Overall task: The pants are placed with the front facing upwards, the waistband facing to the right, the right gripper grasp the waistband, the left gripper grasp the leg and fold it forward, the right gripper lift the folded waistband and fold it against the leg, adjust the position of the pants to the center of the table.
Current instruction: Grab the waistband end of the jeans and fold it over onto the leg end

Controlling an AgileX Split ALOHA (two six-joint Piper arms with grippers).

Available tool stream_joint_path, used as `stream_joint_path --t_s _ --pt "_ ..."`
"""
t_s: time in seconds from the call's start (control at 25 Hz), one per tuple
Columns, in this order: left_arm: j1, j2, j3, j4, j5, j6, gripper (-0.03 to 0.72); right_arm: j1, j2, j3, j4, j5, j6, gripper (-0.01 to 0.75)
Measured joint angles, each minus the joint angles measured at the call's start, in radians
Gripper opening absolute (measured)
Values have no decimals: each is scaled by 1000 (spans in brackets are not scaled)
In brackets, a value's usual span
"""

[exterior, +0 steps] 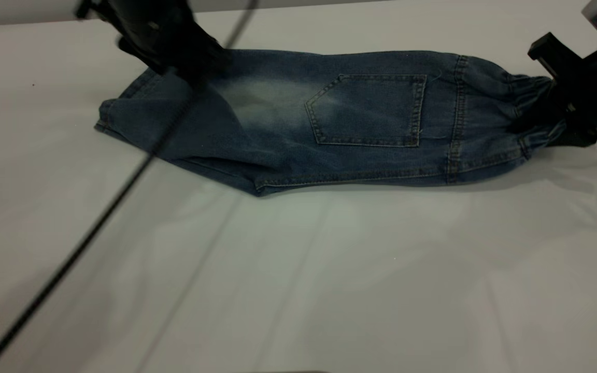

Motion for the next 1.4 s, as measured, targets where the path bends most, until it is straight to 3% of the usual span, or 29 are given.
stream_joint_path --t_s 0.36,0.88,1.12,1.28,1.4 --pt "-195 42 0 -17 -29 1 430 0 -170 -37 -18 78 -109 73" --pt "-386 90 -1 -133 -161 0 430 0 -423 -37 -58 198 -197 73" --pt "-380 42 -1 -114 -99 0 430 0 -463 -37 -138 210 -201 73" --pt "-304 -46 -1 -37 -45 0 430 9 -463 -37 -162 204 -199 73" --pt "-243 -123 -1 0 -21 0 430 57 -464 -37 -155 170 -199 73"
